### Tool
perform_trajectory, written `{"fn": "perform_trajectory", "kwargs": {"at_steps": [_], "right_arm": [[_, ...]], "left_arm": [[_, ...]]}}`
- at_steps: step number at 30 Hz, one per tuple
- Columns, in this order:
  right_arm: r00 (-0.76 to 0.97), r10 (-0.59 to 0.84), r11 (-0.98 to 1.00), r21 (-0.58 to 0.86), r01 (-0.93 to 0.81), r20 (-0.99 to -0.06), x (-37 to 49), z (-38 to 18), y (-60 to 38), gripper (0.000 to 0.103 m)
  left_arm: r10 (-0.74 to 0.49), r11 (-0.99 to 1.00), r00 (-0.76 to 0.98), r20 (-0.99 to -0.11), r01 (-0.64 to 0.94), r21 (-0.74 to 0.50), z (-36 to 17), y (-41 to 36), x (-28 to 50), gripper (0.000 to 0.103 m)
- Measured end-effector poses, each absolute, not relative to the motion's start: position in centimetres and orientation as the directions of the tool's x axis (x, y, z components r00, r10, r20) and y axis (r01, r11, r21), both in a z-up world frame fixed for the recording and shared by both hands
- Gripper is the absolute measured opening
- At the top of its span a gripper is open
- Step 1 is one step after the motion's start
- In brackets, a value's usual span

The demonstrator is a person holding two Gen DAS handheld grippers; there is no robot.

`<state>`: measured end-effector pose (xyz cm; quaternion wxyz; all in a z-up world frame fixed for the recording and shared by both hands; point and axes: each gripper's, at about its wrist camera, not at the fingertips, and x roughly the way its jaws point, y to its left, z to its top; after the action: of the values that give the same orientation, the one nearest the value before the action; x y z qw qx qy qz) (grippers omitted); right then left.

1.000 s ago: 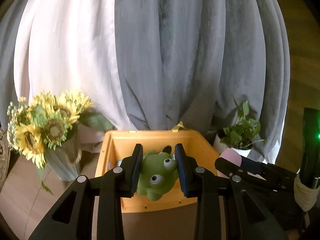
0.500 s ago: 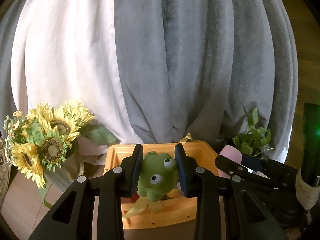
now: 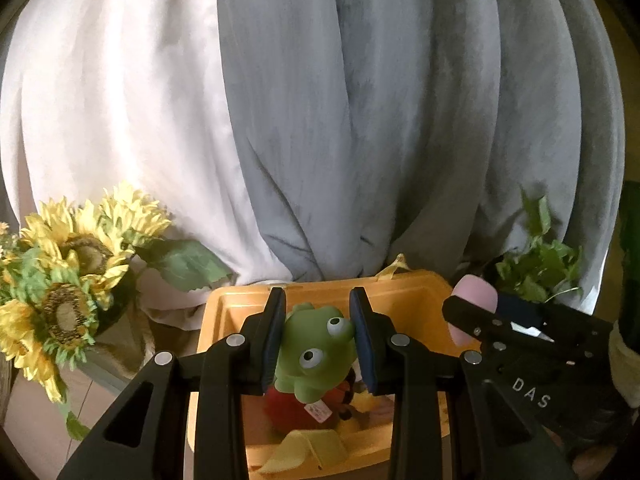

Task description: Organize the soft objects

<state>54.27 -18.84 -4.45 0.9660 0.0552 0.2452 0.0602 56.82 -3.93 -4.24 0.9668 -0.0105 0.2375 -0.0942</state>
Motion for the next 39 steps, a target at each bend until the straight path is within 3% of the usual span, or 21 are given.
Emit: {"fn": "perform_trajectory", "kwargs": {"at_steps": [19, 21, 24, 26, 33, 39], "right_arm": [[0.789, 0.157, 0.985, 0.148, -0.085, -0.594, 60.7, -8.1, -19.4, 0.045], [0.777, 0.160, 0.985, 0.150, -0.085, -0.609, 61.2, -8.4, -19.4, 0.046], [0.761, 0.166, 0.985, 0.150, -0.091, -0.627, 61.5, -8.7, -19.4, 0.049], [0.756, 0.157, 0.986, 0.145, -0.083, -0.636, 61.7, -9.0, -19.5, 0.055], [0.742, 0.151, 0.987, 0.134, -0.083, -0.653, 62.0, -9.3, -19.4, 0.055], [0.738, 0.146, 0.988, 0.133, -0.077, -0.659, 61.0, -9.3, -19.5, 0.055]], "left_arm": [[-0.178, 0.983, 0.783, -0.597, 0.170, -0.070, -8.8, -4.4, 63.8, 0.033], [-0.175, 0.983, 0.784, -0.595, 0.168, -0.067, -8.8, -4.4, 63.9, 0.035], [-0.168, 0.984, 0.780, -0.602, 0.166, -0.060, -9.0, -4.4, 64.2, 0.046], [-0.161, 0.986, 0.778, -0.608, 0.159, -0.058, -9.2, -4.4, 64.2, 0.046], [-0.122, 0.992, 0.772, -0.624, 0.117, -0.049, -8.9, -3.7, 63.1, 0.048], [-0.066, 0.998, 0.783, -0.619, 0.065, -0.024, -7.9, -3.0, 60.8, 0.057]]}}
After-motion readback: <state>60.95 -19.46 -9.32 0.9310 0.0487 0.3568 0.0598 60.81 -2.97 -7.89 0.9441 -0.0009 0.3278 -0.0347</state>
